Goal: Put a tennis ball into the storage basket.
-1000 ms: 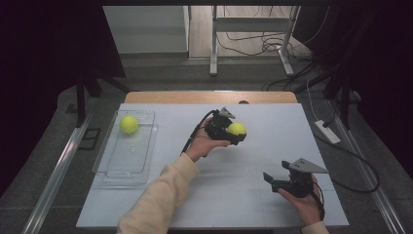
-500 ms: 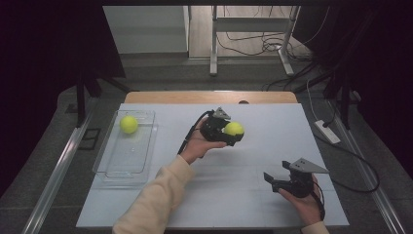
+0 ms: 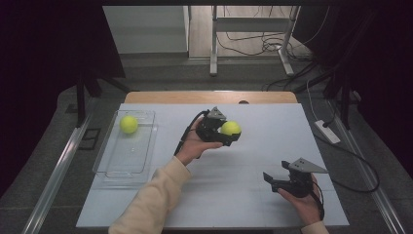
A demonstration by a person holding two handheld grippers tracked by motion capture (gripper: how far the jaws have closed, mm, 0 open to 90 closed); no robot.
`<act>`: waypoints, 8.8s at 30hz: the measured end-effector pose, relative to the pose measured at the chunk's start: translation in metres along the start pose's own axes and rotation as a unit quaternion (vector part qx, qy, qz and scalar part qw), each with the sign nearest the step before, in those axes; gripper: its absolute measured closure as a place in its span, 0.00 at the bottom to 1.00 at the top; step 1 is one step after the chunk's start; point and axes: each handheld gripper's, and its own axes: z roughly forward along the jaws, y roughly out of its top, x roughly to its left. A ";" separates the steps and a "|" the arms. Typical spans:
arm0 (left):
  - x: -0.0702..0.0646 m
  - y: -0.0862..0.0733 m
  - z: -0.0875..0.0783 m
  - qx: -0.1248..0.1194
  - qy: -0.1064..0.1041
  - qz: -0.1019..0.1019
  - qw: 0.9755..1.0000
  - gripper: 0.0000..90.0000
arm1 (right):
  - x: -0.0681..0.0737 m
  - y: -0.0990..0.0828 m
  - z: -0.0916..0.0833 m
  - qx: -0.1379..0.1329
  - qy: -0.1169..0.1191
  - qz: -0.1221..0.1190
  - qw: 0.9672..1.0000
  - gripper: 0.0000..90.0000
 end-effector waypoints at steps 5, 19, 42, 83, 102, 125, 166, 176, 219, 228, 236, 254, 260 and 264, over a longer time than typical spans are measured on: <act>0.001 -0.001 -0.004 -0.004 0.003 -0.004 1.000 0.30 | 0.000 0.000 0.000 -0.001 0.000 0.000 1.000 0.14; 0.003 -0.007 -0.016 -0.013 0.008 -0.013 1.000 0.30 | 0.000 0.000 0.000 0.001 -0.003 -0.001 1.000 0.14; 0.009 -0.027 -0.043 -0.029 0.045 -0.019 0.998 0.30 | 0.000 0.000 0.000 0.004 -0.010 0.001 1.000 0.14; 0.015 -0.056 -0.088 -0.055 0.064 -0.046 0.995 0.30 | 0.001 -0.001 0.001 0.006 -0.013 0.000 1.000 0.14; 0.018 -0.061 -0.105 -0.072 0.074 -0.054 0.993 0.30 | 0.001 -0.001 -0.001 0.004 -0.014 -0.001 1.000 0.14; 0.020 -0.060 -0.133 -0.104 0.092 -0.059 0.989 0.30 | 0.001 -0.001 -0.002 0.005 -0.016 0.001 1.000 0.14; 0.038 -0.071 -0.175 -0.121 0.151 -0.075 0.978 0.30 | 0.000 -0.001 -0.002 0.005 -0.018 -0.003 1.000 0.14; 0.046 -0.077 -0.187 -0.125 0.166 -0.085 0.974 0.30 | 0.000 -0.002 -0.002 0.005 -0.018 -0.003 1.000 0.14; 0.092 -0.114 -0.229 -0.117 0.253 -0.157 0.948 0.30 | 0.000 -0.001 -0.001 0.006 -0.018 -0.004 1.000 0.14; 0.099 -0.122 -0.235 -0.112 0.264 -0.169 0.943 0.30 | 0.001 -0.001 0.000 0.006 -0.019 -0.005 1.000 0.14; 0.103 -0.127 -0.240 -0.105 0.283 -0.176 0.937 0.30 | 0.001 -0.001 0.000 0.006 -0.018 -0.005 1.000 0.14; 0.113 -0.139 -0.241 -0.073 0.300 -0.196 0.931 0.30 | 0.001 -0.001 0.000 0.006 -0.019 -0.005 1.000 0.14; 0.118 -0.143 -0.238 -0.047 0.303 -0.206 0.929 0.30 | 0.002 -0.001 0.000 0.007 -0.017 -0.005 1.000 0.14; 0.122 -0.146 -0.233 -0.029 0.298 -0.210 0.931 0.30 | 0.002 -0.001 0.001 0.007 -0.016 -0.005 1.000 0.14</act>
